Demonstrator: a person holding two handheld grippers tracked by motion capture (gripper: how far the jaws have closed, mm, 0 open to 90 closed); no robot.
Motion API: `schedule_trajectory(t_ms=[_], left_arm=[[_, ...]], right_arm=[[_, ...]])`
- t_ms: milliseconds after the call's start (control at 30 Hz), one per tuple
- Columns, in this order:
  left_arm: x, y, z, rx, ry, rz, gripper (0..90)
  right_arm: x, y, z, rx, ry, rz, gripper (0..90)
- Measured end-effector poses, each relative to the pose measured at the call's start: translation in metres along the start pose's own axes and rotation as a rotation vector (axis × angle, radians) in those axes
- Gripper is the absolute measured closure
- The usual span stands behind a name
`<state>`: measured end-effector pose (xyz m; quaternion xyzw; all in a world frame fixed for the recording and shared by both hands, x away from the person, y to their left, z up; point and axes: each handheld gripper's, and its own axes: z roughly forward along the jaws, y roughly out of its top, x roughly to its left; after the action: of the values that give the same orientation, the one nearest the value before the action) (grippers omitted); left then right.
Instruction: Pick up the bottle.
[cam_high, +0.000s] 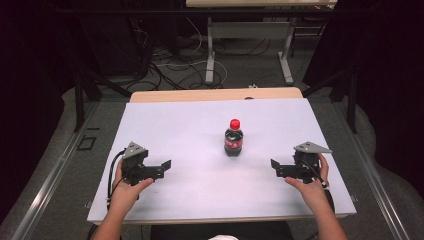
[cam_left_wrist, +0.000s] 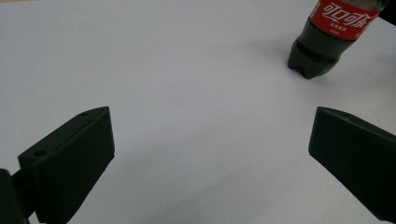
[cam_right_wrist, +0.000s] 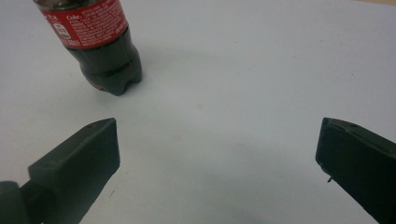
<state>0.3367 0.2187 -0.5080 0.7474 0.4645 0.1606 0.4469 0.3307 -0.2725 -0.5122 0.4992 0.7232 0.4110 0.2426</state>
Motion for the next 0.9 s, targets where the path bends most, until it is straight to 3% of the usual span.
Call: schedule_trajectory(t_ms=[133,233,333,433,533,800,833,900], left_arm=[[0.001,0.001,-0.001,0.005,0.017,0.003,0.3],[0.0,0.001,-0.002,-0.004,0.011,-0.017,0.3],[0.0,0.003,-0.004,-0.003,0.017,0.001,0.3],[-0.001,0.003,-0.005,-0.009,0.015,-0.009,0.3],[0.0,0.003,-0.005,-0.004,0.018,0.0,0.3],[0.002,0.002,-0.005,-0.014,0.027,-0.005,0.3],[0.002,0.002,-0.005,-0.008,0.023,-0.002,0.3],[0.003,0.002,-0.005,-0.008,0.025,-0.002,0.3]], right_arm=[[0.004,0.001,0.002,0.009,0.012,0.0,0.0],[0.01,0.007,0.004,0.017,0.026,-0.03,0.0],[0.015,0.014,0.007,0.013,0.05,-0.046,0.0],[0.021,0.02,0.011,0.02,0.067,-0.064,0.0],[0.033,0.031,0.02,0.034,0.095,-0.094,0.3],[0.054,0.052,0.036,0.02,0.152,-0.137,9.3],[0.059,0.056,0.042,0.017,0.153,-0.175,10.1],[0.063,0.059,0.048,0.011,0.159,-0.197,13.7]])
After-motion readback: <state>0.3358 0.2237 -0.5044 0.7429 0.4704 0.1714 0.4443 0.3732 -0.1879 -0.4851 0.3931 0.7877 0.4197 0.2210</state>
